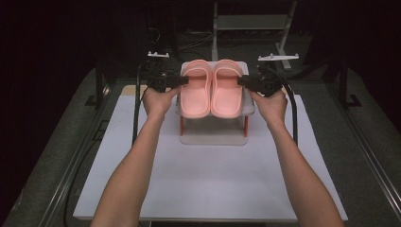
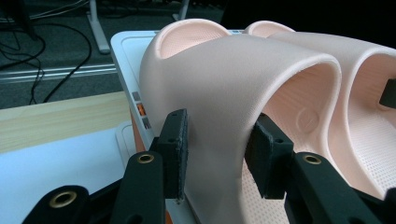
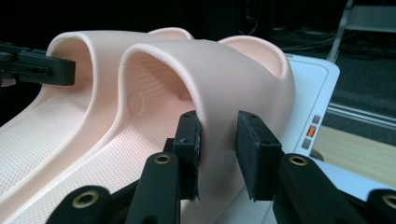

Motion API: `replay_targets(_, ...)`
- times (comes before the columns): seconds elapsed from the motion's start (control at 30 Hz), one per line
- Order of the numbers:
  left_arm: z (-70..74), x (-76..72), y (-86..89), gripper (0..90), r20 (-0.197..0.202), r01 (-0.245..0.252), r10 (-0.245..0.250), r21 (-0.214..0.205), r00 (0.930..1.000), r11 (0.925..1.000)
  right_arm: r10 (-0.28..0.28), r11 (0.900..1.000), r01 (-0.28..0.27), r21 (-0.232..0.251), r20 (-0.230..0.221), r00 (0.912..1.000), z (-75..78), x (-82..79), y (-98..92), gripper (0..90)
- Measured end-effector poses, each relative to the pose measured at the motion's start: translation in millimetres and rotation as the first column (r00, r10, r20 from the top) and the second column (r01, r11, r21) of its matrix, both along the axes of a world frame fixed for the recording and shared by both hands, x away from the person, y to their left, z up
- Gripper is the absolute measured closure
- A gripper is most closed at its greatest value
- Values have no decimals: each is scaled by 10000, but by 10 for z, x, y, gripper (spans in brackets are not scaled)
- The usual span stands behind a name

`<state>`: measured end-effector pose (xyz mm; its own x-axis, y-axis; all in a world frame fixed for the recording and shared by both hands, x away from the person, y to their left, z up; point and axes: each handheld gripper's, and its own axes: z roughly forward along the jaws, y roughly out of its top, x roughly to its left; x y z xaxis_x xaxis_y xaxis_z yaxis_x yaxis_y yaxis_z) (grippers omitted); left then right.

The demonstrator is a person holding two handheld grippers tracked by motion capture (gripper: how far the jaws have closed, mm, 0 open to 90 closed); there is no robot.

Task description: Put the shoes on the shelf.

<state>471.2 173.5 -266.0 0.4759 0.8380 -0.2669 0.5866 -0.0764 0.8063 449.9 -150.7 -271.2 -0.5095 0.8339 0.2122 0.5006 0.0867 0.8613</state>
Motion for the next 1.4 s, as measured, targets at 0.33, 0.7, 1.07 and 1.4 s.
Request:
replay_targets(0.33, -16, 72, -47, 578, 231, 109, -111, 67, 9997, 9999, -153, 9999, 153, 18, 153, 9998, -17, 68, -14, 692)
replay_targets(0.7, -21, 144, -116, 559, 322, 261, -268, 228, 9991, 9994, -234, 9997, 236, -53, 319, 9992, 6, 139, -39, 680)
replay_targets(1.07, -30, 191, -130, 538, 353, 404, -412, 215, 9985, 9990, -288, 9995, 292, -137, 330, 9990, 6, 192, -48, 672)
replay_targets(1.4, -31, 225, -141, 532, 424, 542, -559, 400, 9975, 9977, -266, 9996, 268, -56, 323, 9991, -25, 221, -70, 654)
